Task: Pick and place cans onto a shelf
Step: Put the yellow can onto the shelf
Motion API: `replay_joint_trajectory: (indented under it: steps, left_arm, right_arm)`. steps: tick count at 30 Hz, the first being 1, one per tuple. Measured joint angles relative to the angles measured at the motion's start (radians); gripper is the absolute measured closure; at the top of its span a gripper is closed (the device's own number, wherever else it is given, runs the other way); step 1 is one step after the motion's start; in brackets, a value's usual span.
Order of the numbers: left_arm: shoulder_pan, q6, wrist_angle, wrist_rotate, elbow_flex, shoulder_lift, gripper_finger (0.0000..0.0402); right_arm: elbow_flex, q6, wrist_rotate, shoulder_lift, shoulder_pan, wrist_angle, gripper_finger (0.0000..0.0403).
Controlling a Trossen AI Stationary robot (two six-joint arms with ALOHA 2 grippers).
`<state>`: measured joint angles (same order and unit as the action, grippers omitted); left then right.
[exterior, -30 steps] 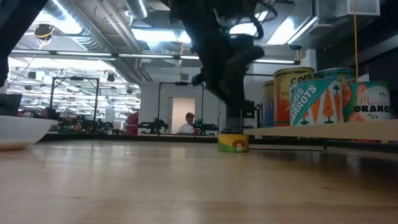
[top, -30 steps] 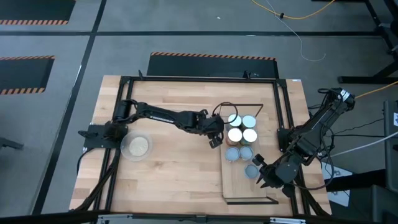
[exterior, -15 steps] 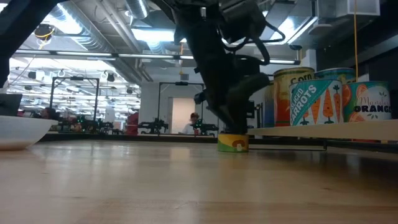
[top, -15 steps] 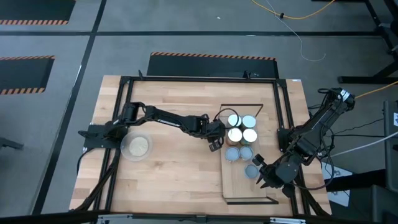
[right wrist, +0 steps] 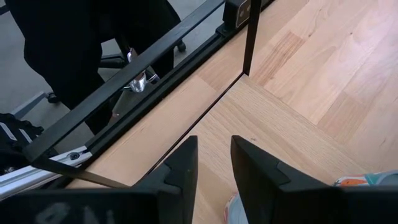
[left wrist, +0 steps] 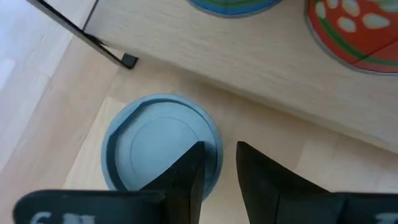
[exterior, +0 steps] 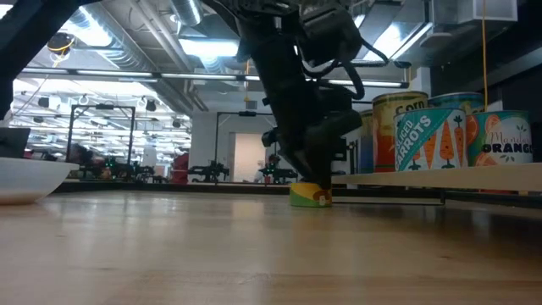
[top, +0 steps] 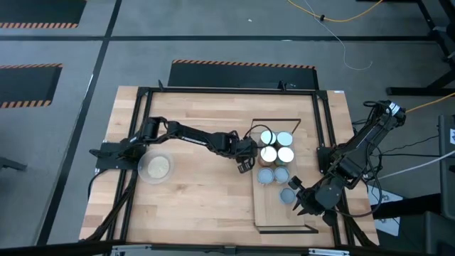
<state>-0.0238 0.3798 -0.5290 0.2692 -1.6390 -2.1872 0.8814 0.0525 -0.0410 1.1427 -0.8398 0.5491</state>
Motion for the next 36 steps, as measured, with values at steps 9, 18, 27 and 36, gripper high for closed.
replay_joint_trajectory:
  steps: [9,18,27,36]
  left_arm:
    - [0.000,0.000,-0.029,0.003,0.000,0.001,0.0368]
    - [-0.003,0.002,-0.032,-0.003,0.000,0.003,0.0392]
    - [-0.046,0.003,-0.078,-0.061,0.000,0.021,0.0398]
    - [-0.124,-0.014,-0.153,-0.084,0.002,0.104,0.0399]
  right_arm:
    - [0.000,0.076,0.000,0.000,0.000,0.001,0.0302]
    - [0.000,0.077,0.000,0.000,0.000,0.001,0.0302]
    - [0.000,0.078,0.000,0.000,0.000,0.002,0.0302]
    - [-0.001,0.075,0.000,0.000,0.000,0.007,0.0302]
